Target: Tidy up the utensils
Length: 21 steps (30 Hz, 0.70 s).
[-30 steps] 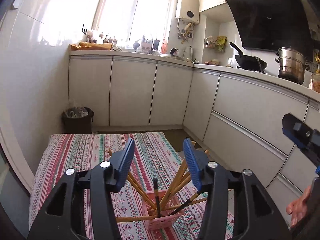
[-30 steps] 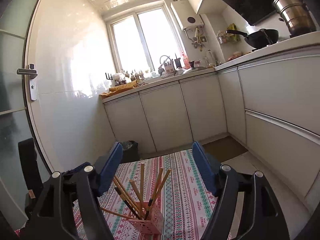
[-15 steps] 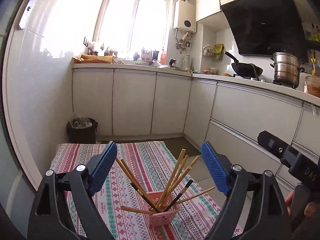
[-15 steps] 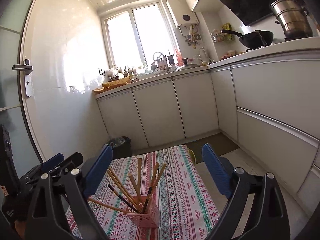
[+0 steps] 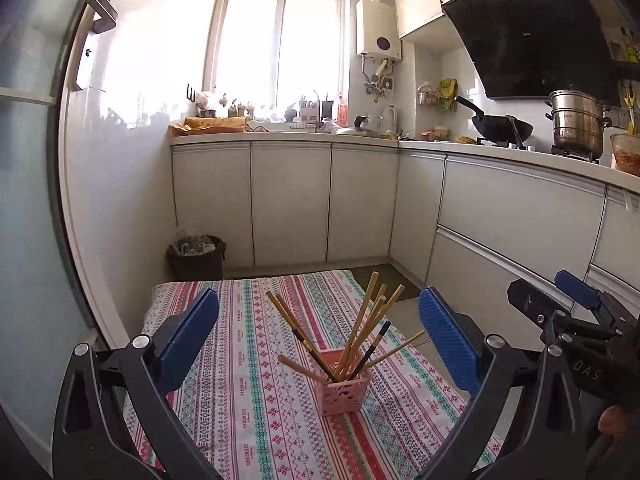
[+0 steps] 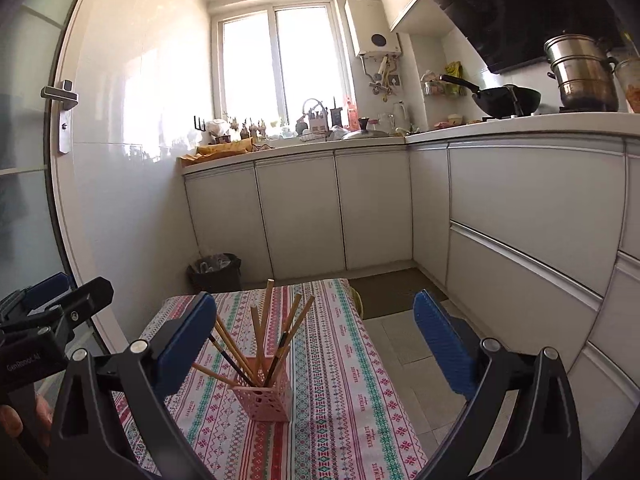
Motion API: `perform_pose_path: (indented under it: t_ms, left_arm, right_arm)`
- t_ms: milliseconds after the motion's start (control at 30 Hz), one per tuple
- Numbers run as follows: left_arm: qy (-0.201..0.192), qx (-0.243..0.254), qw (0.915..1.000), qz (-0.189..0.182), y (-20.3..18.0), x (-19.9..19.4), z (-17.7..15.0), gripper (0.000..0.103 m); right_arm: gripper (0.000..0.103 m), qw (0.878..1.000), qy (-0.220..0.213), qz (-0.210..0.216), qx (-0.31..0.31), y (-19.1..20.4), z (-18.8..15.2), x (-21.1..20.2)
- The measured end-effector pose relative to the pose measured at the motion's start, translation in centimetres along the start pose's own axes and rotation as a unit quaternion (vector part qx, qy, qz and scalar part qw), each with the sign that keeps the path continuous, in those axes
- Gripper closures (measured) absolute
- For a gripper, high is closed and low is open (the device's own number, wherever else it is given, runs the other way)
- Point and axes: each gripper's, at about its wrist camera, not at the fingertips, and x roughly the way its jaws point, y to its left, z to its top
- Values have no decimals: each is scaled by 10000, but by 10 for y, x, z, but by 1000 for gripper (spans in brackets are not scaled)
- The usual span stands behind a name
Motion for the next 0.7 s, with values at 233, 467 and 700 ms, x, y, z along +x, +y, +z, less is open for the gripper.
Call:
perform_pose_path:
  t_ms: [233, 467, 700]
  left_arm:
    - [149, -77, 9997, 199, -8, -26, -4, 7]
    - [289, 184, 9978, 564, -26, -37, -9, 7]
    - [227, 206, 9979, 568, -35, -43, -10, 7]
  right_arm:
    - [7, 9994, 338, -86, 58, -3, -10, -17]
    - [7, 9989, 418, -125, 163, -11, -13, -31]
    - [7, 9988, 417, -229, 127, -17, -12, -35]
